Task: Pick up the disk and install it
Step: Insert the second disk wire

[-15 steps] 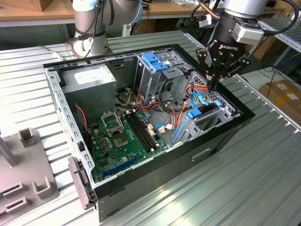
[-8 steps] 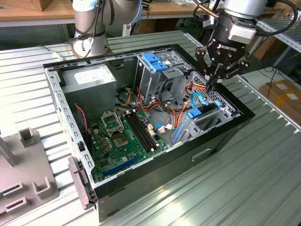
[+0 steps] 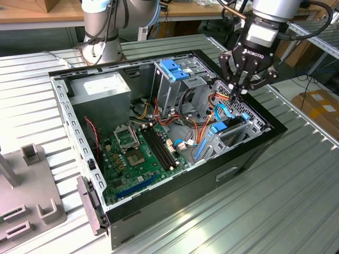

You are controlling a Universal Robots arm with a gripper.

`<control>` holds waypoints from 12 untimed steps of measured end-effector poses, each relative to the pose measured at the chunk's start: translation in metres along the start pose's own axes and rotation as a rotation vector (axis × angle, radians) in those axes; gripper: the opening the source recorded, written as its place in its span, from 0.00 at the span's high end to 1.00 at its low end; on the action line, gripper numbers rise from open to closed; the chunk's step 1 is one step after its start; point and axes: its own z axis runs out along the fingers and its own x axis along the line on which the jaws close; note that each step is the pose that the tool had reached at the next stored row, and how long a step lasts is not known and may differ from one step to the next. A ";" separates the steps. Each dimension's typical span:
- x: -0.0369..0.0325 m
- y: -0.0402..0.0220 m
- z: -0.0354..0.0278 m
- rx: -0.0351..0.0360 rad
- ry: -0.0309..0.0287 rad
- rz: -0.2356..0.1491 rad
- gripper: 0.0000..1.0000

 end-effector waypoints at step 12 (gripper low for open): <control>0.0000 -0.0001 0.0004 -0.0074 -0.0138 0.089 0.84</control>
